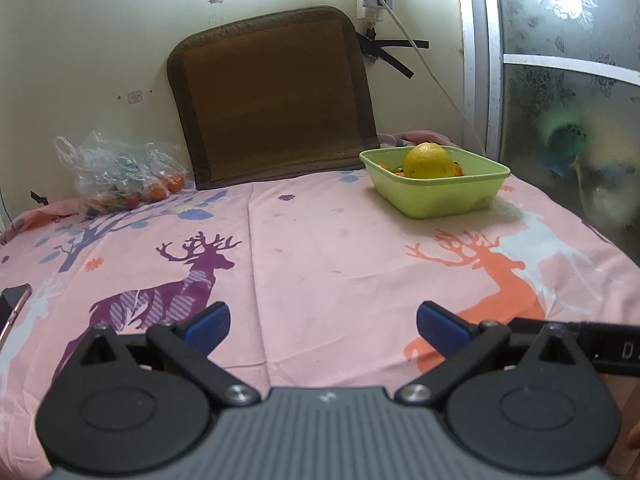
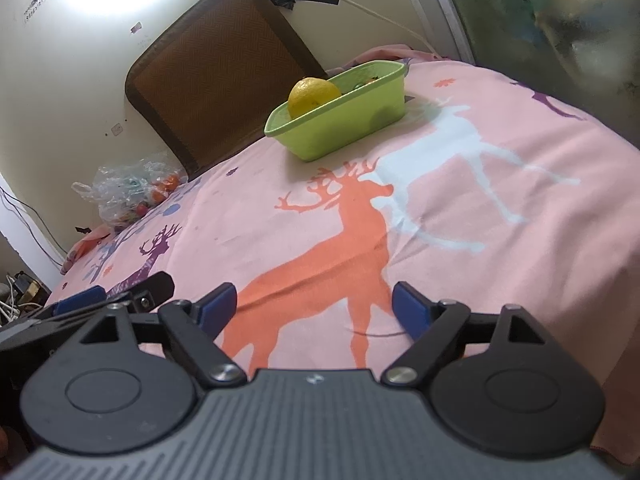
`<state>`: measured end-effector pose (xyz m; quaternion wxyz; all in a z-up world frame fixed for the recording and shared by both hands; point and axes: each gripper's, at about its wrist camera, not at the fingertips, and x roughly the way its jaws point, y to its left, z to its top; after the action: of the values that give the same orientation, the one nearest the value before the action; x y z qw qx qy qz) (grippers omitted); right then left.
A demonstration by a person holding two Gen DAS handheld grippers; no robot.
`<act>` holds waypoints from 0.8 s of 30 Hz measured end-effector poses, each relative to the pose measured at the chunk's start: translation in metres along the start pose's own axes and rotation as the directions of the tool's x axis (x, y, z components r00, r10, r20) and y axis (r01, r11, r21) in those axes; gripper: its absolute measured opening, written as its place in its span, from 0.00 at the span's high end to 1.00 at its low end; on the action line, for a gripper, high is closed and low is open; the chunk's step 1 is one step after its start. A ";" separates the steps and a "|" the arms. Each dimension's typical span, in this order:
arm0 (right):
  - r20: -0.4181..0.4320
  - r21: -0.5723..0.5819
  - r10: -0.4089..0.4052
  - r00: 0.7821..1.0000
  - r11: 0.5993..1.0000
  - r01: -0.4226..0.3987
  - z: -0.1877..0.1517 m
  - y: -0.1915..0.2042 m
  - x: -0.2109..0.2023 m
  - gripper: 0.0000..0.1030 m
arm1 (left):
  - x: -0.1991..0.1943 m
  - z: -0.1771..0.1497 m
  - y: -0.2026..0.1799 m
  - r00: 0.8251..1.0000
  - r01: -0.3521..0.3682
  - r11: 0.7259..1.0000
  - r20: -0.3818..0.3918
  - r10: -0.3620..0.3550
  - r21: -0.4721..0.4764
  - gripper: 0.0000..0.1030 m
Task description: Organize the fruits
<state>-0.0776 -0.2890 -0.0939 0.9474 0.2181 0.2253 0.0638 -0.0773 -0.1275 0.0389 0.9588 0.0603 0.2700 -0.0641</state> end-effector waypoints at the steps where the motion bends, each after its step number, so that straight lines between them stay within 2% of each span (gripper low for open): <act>1: 0.007 -0.001 -0.008 1.000 1.000 0.008 0.000 0.000 -0.001 0.15 | 0.000 0.000 -0.001 1.000 -0.004 1.000 0.001 0.004 0.002 0.00; 6: 0.020 0.008 -0.036 0.999 0.999 0.035 0.000 -0.002 -0.001 0.15 | 0.000 0.000 0.001 1.000 -0.006 1.000 -0.001 0.006 -0.005 0.00; 14: 0.016 -0.005 -0.033 0.999 0.999 0.033 -0.001 0.001 -0.001 0.14 | 0.000 0.001 0.003 1.000 0.020 1.000 -0.019 -0.020 -0.005 0.00; 24: 0.032 -0.028 -0.033 0.999 0.999 0.034 -0.002 0.005 -0.004 0.14 | -0.001 0.000 0.002 1.000 0.020 1.000 -0.018 -0.020 0.008 0.00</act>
<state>-0.0821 -0.2850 -0.0919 0.9548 0.2019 0.2128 0.0477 -0.0779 -0.1252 0.0396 0.9554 0.0622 0.2790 -0.0742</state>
